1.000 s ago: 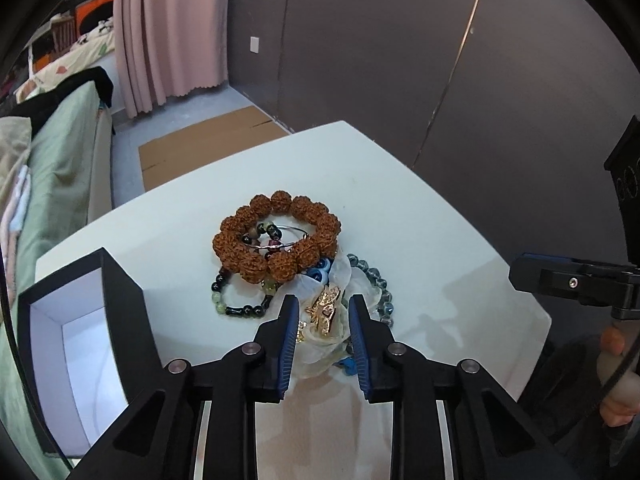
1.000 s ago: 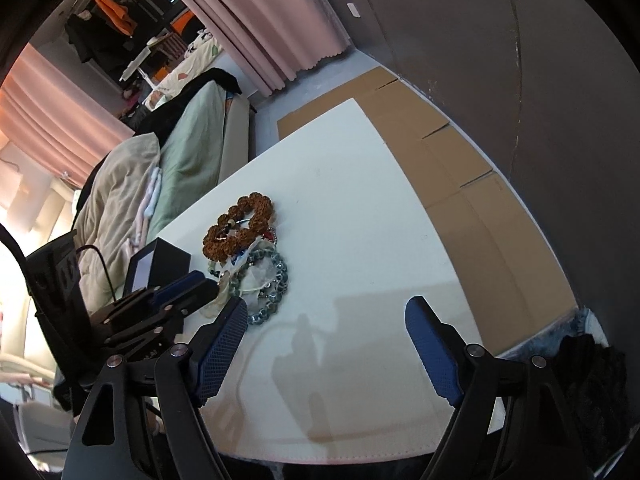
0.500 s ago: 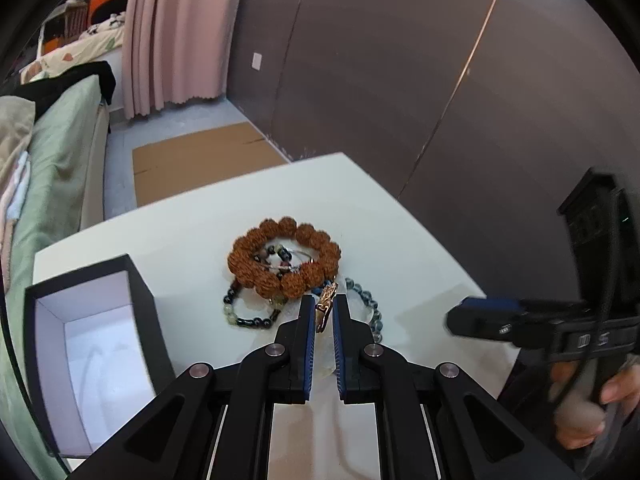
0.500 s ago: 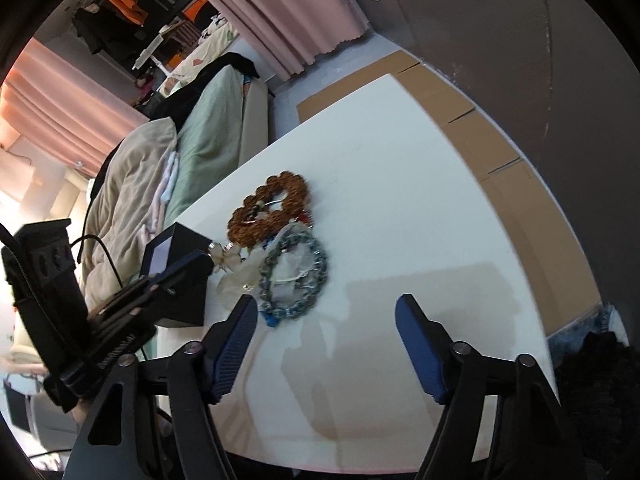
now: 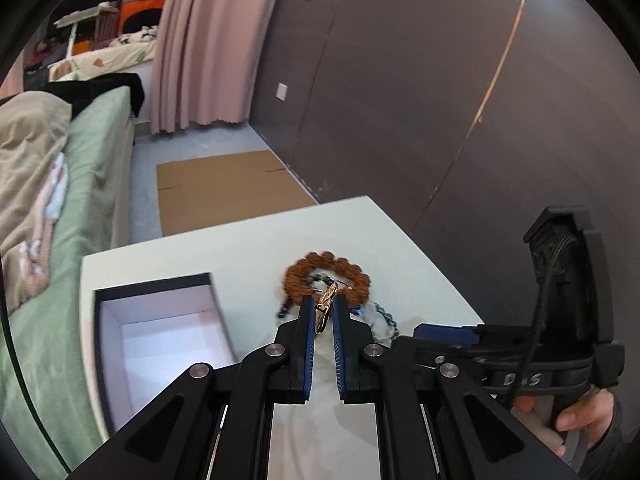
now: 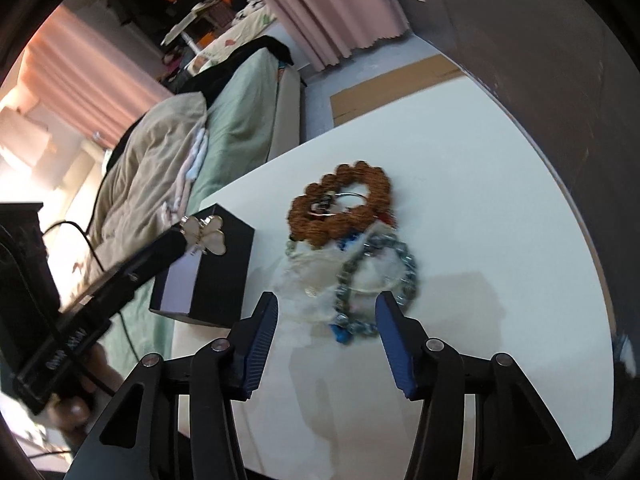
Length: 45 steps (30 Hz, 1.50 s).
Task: Organize jewelry
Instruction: 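Carry the white pouch with the left tool into the black box and open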
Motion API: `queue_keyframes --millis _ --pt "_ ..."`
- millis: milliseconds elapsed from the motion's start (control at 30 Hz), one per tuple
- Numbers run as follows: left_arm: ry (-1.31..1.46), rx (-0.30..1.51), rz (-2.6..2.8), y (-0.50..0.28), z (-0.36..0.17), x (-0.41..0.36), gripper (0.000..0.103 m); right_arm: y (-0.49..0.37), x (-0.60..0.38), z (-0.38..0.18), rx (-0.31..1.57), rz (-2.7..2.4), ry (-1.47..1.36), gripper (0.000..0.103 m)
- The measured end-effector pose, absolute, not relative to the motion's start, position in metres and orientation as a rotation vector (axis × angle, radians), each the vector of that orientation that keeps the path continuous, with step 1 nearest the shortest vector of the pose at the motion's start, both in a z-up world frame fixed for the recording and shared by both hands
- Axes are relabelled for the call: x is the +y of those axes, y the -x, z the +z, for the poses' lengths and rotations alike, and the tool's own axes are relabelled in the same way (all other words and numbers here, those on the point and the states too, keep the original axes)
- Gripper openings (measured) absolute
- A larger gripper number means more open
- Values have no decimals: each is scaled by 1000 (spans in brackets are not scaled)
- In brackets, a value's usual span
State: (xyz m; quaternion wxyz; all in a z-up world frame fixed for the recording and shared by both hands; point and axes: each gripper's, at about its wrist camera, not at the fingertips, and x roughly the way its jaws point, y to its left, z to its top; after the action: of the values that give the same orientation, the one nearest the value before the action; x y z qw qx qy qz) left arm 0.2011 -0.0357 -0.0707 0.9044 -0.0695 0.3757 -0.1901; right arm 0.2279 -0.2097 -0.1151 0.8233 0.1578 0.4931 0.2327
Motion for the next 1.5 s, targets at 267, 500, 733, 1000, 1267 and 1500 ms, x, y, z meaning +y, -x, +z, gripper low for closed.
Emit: queue_keyframes --millis 267,500,733,1000,1267,1500 --pt "183 750 -341 -195 -63 1 9 -240 -173 -111 1028 493 -192 53" --pt "195 750 -295 -190 -65 24 9 -256 -156 -119 1046 434 -59 53" --pt "226 732 -293 -185 -59 38 9 -262 -155 -110 1032 425 -22 3" --pt "259 705 -291 -181 -51 49 9 -253 -167 -50 909 490 -101 3" --pt "316 761 -283 -190 -57 53 9 -257 -148 -5 826 567 -134 3" --pt "380 770 -244 -194 -58 67 72 -262 -115 4 830 658 -157 3"
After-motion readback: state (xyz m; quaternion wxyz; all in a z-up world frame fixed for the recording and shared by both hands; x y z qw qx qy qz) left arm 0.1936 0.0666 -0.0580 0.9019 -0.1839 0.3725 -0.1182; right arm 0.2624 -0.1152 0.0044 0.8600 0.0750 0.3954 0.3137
